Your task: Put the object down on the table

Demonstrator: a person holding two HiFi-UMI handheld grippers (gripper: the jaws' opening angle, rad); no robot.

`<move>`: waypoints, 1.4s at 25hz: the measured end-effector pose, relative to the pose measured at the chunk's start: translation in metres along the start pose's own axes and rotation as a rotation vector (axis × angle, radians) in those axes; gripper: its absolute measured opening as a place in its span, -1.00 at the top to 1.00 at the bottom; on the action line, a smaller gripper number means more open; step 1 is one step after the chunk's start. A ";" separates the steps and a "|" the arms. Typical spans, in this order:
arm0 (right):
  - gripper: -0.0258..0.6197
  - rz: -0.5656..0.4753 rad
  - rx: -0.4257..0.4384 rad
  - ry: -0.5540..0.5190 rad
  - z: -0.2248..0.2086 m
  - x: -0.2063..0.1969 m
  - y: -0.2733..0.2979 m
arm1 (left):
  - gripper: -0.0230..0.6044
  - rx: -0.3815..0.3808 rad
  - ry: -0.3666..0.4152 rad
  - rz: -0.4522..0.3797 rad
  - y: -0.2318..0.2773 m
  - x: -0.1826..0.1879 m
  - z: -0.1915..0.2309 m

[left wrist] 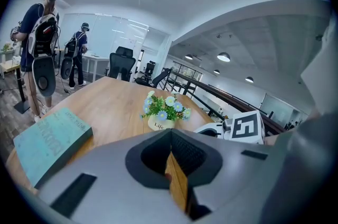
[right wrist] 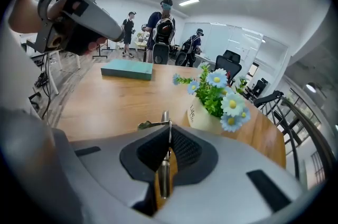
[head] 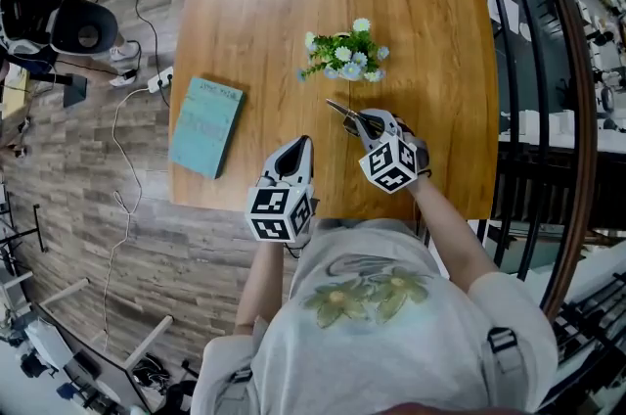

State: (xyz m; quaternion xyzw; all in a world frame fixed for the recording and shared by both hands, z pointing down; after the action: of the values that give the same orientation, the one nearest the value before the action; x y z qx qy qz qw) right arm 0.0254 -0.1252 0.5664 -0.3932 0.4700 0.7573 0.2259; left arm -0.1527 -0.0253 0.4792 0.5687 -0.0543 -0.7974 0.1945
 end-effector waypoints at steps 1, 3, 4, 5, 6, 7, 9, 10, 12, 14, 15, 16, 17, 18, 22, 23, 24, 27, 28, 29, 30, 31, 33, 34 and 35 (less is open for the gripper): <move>0.88 0.003 0.002 -0.002 0.000 -0.002 0.001 | 0.88 0.000 -0.002 0.002 0.001 0.000 0.000; 0.88 0.009 0.005 -0.004 0.002 -0.006 0.003 | 0.88 -0.002 -0.005 0.004 0.002 -0.002 -0.001; 0.88 0.014 0.007 -0.005 0.003 -0.008 0.004 | 0.88 -0.004 -0.006 0.005 0.002 -0.002 -0.001; 0.88 0.018 0.008 -0.006 0.005 -0.010 0.005 | 0.88 -0.005 -0.007 0.006 0.002 -0.003 -0.001; 0.88 0.022 0.009 -0.008 0.006 -0.012 0.006 | 0.88 -0.006 -0.008 0.007 0.003 -0.003 -0.001; 0.88 0.025 0.011 -0.009 0.007 -0.013 0.006 | 0.88 -0.007 -0.009 0.008 0.003 -0.004 -0.001; 0.88 0.027 0.015 -0.012 0.009 -0.017 0.007 | 0.88 -0.008 -0.011 0.008 0.004 -0.005 -0.003; 0.88 0.029 0.019 -0.015 0.011 -0.020 0.007 | 0.88 -0.008 -0.011 0.008 0.005 -0.006 -0.004; 0.88 0.035 0.026 -0.024 0.014 -0.023 0.008 | 0.88 -0.010 -0.011 0.009 0.005 -0.008 -0.005; 0.88 0.036 0.030 -0.032 0.017 -0.024 0.009 | 0.88 -0.012 -0.013 0.012 0.005 -0.008 -0.004; 0.88 0.035 0.032 -0.034 0.017 -0.024 0.009 | 0.88 -0.013 -0.014 0.013 0.006 -0.008 -0.004; 0.88 0.034 0.034 -0.035 0.018 -0.023 0.010 | 0.88 -0.013 -0.014 0.014 0.006 -0.008 -0.003; 0.87 0.034 0.038 -0.033 0.018 -0.022 0.010 | 0.88 -0.013 -0.015 0.015 0.006 -0.008 -0.003; 0.87 0.036 0.042 -0.031 0.018 -0.022 0.011 | 0.88 -0.014 -0.015 0.016 0.006 -0.009 -0.003; 0.86 0.042 0.050 -0.027 0.019 -0.020 0.012 | 0.88 -0.015 -0.014 0.022 0.006 -0.009 -0.003; 0.86 0.043 0.050 -0.027 0.019 -0.020 0.012 | 0.88 -0.016 -0.014 0.023 0.006 -0.009 -0.003; 0.86 0.044 0.052 -0.028 0.020 -0.020 0.012 | 0.88 -0.017 -0.015 0.023 0.006 -0.008 -0.003; 0.84 0.042 0.062 -0.035 0.023 -0.020 0.012 | 0.88 -0.019 -0.015 0.023 0.007 -0.008 -0.004; 0.83 0.042 0.068 -0.037 0.024 -0.020 0.012 | 0.88 -0.019 -0.015 0.023 0.007 -0.008 -0.004; 0.82 0.041 0.076 -0.037 0.025 -0.021 0.012 | 0.88 -0.020 -0.014 0.023 0.007 -0.008 -0.004; 0.81 0.041 0.084 -0.037 0.027 -0.021 0.013 | 0.88 -0.021 -0.014 0.023 0.008 -0.008 -0.005; 0.80 0.042 0.090 -0.037 0.028 -0.022 0.013 | 0.88 -0.021 -0.013 0.024 0.008 -0.008 -0.005; 0.79 0.045 0.098 -0.039 0.030 -0.022 0.014 | 0.88 -0.021 -0.012 0.026 0.008 -0.008 -0.004; 0.78 0.046 0.101 -0.040 0.031 -0.022 0.015 | 0.88 -0.021 -0.012 0.028 0.008 -0.007 -0.003; 0.77 0.048 0.104 -0.041 0.031 -0.022 0.016 | 0.88 -0.020 -0.013 0.029 0.008 -0.007 -0.003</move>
State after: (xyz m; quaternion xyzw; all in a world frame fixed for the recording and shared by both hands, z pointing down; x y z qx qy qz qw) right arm 0.0146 -0.1042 0.6006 -0.3540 0.5135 0.7448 0.2374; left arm -0.1462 -0.0298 0.4871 0.5609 -0.0557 -0.7985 0.2112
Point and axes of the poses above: the fingertips, and each gripper's own axes: y forward along the fingers, z to its left, x out of its top, the point moved 9 cm from there along -y, backward along the fingers, and after that the axes turned 12 degrees about -z, right-handed, at the moved point
